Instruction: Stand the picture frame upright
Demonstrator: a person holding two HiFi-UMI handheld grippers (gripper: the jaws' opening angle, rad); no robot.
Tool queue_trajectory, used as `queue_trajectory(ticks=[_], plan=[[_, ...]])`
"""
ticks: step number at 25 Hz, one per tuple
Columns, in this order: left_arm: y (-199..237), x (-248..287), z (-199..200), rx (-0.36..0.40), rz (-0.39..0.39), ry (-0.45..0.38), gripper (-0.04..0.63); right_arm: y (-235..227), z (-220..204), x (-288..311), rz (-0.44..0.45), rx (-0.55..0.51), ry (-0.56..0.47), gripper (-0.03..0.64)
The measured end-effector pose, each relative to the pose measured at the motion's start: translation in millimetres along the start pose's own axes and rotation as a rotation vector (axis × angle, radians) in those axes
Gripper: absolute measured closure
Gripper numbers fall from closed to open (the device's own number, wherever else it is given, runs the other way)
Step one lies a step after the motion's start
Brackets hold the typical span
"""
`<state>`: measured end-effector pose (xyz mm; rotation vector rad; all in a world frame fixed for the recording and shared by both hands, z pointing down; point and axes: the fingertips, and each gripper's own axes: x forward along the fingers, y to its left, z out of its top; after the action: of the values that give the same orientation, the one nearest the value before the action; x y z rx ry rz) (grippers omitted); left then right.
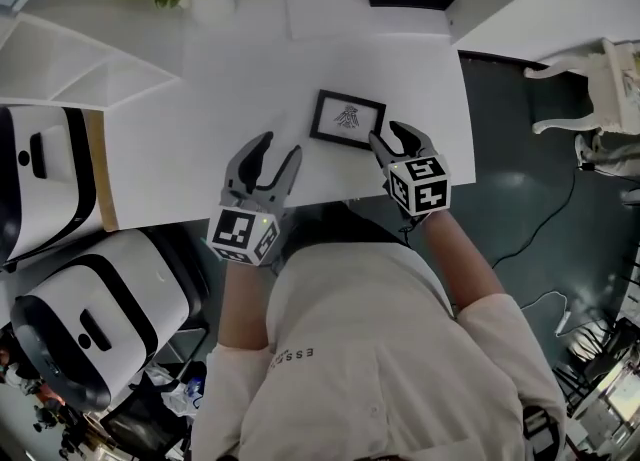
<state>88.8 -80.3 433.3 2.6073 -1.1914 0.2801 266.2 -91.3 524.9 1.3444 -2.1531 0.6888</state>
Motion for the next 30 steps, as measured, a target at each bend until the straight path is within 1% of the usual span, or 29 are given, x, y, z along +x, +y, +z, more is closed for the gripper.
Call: queue_trajectory(ticks=[8, 13, 14, 17, 23, 30], plan=[[4, 19, -30, 0.006, 0.011, 0.067, 0.394, -20, -26, 40, -0.005, 0.046, 0.124, 0.423], [13, 21, -37, -0.007, 0.021, 0.081, 0.394, -27, -39, 53, -0.022, 0.094, 0.187, 0.431], [14, 21, -39, -0.01, 0.022, 0.083, 0.394, -27, -41, 55, -0.023, 0.1, 0.196, 0.445], [15, 20, -42, -0.017, 0.017, 0.09, 0.394, -27, -43, 56, -0.024, 0.114, 0.207, 0.451], [12, 22, -43, -0.023, -0.018, 0.095, 0.394, -24, -43, 57, -0.031, 0.096, 0.227, 0.459], [15, 6, -43, -0.033, -0.021, 0.1, 0.394, -7, -45, 58, -0.02, 0.072, 0.245, 0.462]])
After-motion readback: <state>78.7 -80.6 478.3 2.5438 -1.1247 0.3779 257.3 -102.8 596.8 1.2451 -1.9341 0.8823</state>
